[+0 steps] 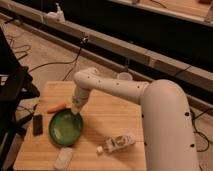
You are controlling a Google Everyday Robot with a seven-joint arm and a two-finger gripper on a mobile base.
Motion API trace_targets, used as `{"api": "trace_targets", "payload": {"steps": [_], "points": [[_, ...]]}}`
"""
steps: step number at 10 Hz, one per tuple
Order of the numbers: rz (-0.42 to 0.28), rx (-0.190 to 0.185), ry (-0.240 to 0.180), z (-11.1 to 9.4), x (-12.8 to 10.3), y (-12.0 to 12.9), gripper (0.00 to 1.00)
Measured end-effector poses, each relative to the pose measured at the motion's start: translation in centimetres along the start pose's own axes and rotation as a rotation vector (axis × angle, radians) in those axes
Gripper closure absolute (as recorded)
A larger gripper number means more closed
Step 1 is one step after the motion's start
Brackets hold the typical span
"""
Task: Drag the ceramic bowl in a circle
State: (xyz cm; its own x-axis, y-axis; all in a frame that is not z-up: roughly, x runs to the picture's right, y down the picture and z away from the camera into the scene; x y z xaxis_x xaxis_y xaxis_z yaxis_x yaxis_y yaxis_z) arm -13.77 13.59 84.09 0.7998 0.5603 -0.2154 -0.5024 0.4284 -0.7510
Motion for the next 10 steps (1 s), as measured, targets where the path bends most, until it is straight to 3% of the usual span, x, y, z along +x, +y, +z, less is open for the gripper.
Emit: {"api": "trace_targets", "payload": {"steps": [3, 5, 8, 10], "points": [[0.115, 0.087, 0.030, -1.8, 3.0, -5.9, 1.00], [0.137, 0.137, 0.032, -3.3, 1.5, -8.2, 1.00], [0.079, 0.147, 0.007, -4.1, -3.1, -7.0, 1.00], [-0.003, 0.112, 0.005, -3.1, -4.6, -3.7, 1.00]]}}
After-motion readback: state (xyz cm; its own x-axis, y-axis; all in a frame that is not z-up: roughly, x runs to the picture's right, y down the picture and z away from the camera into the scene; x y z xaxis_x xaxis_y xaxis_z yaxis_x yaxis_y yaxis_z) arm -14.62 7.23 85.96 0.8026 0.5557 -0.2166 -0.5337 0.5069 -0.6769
